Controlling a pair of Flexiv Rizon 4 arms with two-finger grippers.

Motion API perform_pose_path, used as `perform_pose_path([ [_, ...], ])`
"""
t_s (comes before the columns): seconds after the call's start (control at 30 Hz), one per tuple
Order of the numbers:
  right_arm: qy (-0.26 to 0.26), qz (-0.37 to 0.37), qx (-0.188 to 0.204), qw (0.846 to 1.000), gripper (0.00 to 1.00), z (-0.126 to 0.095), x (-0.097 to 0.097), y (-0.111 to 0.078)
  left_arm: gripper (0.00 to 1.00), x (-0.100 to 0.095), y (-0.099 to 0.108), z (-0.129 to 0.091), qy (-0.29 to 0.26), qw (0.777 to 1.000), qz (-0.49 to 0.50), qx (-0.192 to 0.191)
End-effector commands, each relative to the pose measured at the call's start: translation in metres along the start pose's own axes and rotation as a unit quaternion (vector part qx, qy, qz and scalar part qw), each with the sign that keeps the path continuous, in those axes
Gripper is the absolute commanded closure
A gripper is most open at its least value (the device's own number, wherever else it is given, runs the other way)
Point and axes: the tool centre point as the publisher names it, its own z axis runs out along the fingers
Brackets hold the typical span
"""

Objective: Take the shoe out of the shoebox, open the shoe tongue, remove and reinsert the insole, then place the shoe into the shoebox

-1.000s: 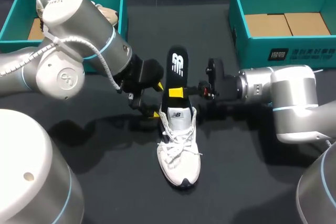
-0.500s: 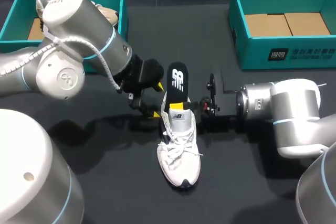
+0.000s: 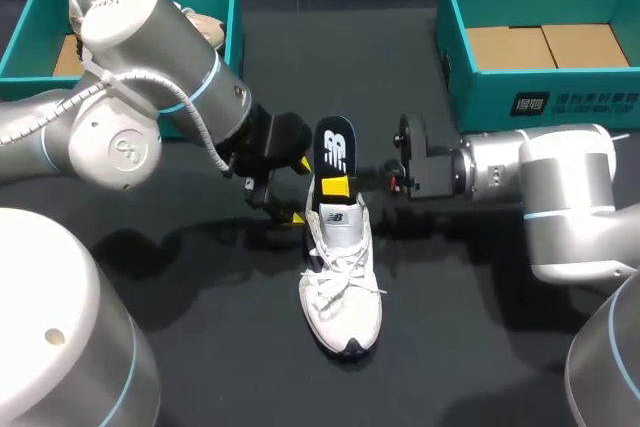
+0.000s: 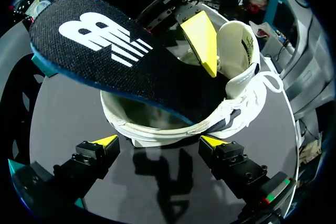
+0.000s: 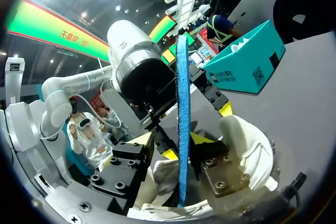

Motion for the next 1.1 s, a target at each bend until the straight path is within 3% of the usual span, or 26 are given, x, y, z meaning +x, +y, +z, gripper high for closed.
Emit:
perform_pose_path([
  [0.03,0.004,-0.004,0.003,1.000,0.61,-0.003,-0.003,0.008,0.00,0.000,0.000,0.001,-0.001,1.000,0.000,-0.001],
  [0.13,0.003,-0.003,0.000,1.000,0.70,-0.004,-0.007,0.012,0.00,0.000,0.000,0.001,-0.001,1.000,0.000,-0.001],
  [0.23,0.004,0.004,-0.002,1.000,1.00,-0.005,-0.012,0.011,0.00,0.000,0.000,0.001,-0.001,1.000,0.000,-0.001],
  [0.43,0.006,0.037,0.000,0.999,1.00,-0.003,-0.018,-0.005,0.00,0.000,0.000,0.001,-0.001,1.000,0.000,-0.001],
  [0.73,-0.005,0.089,0.002,0.996,1.00,-0.003,-0.012,-0.038,0.00,0.000,0.000,0.001,-0.001,1.000,0.000,-0.001],
  [0.93,-0.010,0.095,0.004,0.995,1.00,-0.002,-0.007,-0.041,0.00,0.000,0.000,0.001,-0.001,1.000,0.000,-0.001],
  [0.97,-0.010,0.090,0.005,0.996,0.98,-0.001,-0.006,-0.038,0.00,0.000,0.000,0.001,-0.001,1.000,0.000,-0.001],
  [1.03,-0.009,0.077,0.006,0.997,0.84,0.000,-0.004,-0.031,0.00,0.000,0.000,0.001,-0.001,1.000,0.000,-0.001],
  [1.1,-0.009,0.062,0.009,0.998,0.62,0.001,-0.002,-0.023,0.00,0.000,0.000,0.001,-0.001,1.000,0.000,-0.001],
])
